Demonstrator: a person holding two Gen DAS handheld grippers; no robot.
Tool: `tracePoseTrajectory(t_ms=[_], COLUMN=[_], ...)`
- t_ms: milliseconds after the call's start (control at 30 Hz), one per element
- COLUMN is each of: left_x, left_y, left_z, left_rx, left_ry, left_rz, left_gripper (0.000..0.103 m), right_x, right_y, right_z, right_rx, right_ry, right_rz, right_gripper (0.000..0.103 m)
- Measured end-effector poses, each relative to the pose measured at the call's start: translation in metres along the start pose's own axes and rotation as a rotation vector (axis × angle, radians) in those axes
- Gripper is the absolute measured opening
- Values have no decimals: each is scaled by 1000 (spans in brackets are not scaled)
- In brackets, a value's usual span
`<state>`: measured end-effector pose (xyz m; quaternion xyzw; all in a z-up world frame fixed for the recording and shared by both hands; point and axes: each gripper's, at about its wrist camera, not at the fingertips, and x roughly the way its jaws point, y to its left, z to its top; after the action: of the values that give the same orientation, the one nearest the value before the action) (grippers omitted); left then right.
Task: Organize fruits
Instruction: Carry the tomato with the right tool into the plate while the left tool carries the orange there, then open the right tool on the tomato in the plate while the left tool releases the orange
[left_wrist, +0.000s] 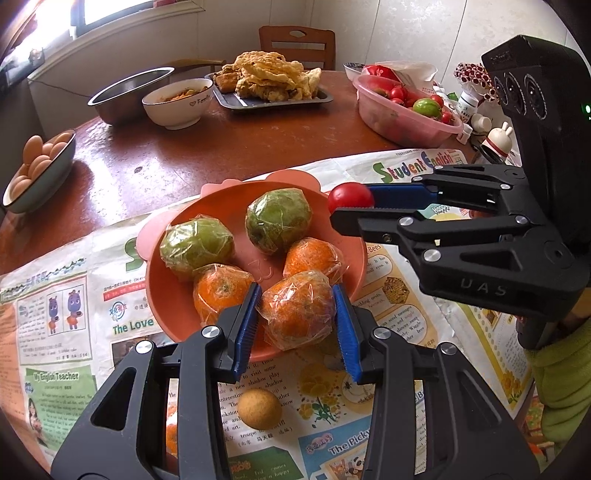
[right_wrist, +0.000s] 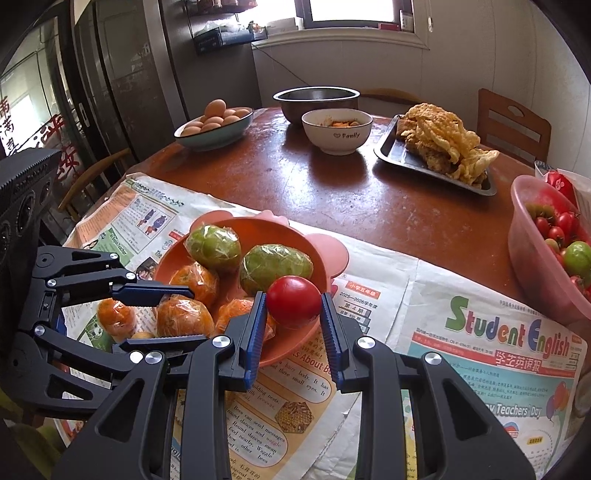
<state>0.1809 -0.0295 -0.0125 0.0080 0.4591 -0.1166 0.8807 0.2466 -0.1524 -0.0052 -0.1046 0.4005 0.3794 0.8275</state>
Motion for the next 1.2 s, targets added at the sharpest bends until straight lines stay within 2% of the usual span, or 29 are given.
tracePoseTrajectory(t_ms=[400,1200], left_x=[12,13], left_y=[12,14], left_z=[-1,-1], left_rx=[-23,-32], left_ry=[25,22], left_rz=[17,7], left_gripper=[31,31], right_x=[13,17], right_y=[-1,-1], right_z=[3,3], right_rx=[-5,6], right_ry=[20,19], right_rz=[7,12], right_gripper=[28,29])
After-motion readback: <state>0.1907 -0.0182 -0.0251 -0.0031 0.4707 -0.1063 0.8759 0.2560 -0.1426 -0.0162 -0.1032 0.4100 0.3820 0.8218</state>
